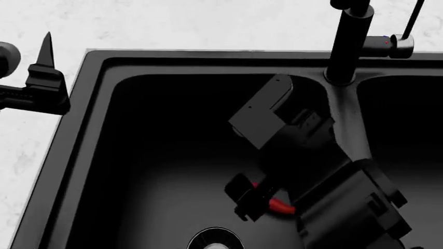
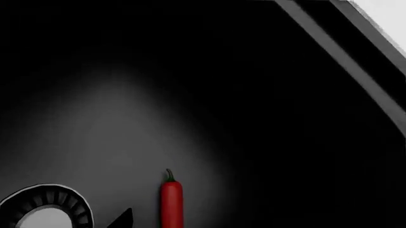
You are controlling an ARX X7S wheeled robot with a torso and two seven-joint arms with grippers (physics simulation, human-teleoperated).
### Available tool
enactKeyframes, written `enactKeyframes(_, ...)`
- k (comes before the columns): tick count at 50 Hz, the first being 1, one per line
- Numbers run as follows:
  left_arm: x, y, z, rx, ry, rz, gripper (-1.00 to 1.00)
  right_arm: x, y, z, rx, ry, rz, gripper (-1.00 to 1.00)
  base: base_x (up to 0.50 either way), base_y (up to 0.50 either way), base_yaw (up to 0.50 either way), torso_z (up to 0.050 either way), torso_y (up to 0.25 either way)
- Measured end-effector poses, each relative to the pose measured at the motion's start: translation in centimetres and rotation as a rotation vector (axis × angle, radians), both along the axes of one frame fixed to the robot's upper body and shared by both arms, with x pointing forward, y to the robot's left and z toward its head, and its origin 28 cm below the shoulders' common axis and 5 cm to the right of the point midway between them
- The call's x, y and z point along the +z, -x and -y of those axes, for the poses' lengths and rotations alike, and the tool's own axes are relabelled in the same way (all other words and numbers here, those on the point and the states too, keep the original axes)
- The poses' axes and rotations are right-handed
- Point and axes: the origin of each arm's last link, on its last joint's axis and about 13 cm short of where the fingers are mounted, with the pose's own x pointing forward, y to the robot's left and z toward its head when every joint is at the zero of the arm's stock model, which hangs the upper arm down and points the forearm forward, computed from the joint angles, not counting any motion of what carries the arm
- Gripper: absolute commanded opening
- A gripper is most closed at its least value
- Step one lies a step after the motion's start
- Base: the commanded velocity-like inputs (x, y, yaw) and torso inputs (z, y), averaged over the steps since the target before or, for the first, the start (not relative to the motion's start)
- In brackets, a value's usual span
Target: Pick the chili pepper from the sink and place it on the plate located on the counter
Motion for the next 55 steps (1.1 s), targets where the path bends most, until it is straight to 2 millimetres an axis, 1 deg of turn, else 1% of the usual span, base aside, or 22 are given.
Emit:
enactKeyframes(16, -0.7, -0.9, 0.0, 0.006, -0.003, -0.015, 1.00, -2.8, -2.2, -0.1, 0.000, 0.013, -0.054, 1.00, 0.00, 0.00, 0.00, 0.000, 0.000)
enactKeyframes(29, -1.0, -1.3, 0.1, 0.005, -0.005, -0.023, 1.00, -4.9, -3.4, 0.1, -0.003, 0.013, -0.098, 1.00, 0.00, 0.00, 0.00, 0.000, 0.000)
enactKeyframes(40, -1.2, -1.4, 0.1, 0.003, -0.006, -0.026, 1.00, -7.3, -4.6, 0.3, -0.018, 0.012, -0.148, 1.00, 0.00, 0.00, 0.00, 0.000, 0.000)
enactKeyframes(55, -1.3, -1.6, 0.2, 0.002, -0.009, -0.030, 1.00, -9.5, -4.6, 0.4, -0.020, 0.023, -0.201, 1.00, 0.00, 0.00, 0.00, 0.000, 0.000)
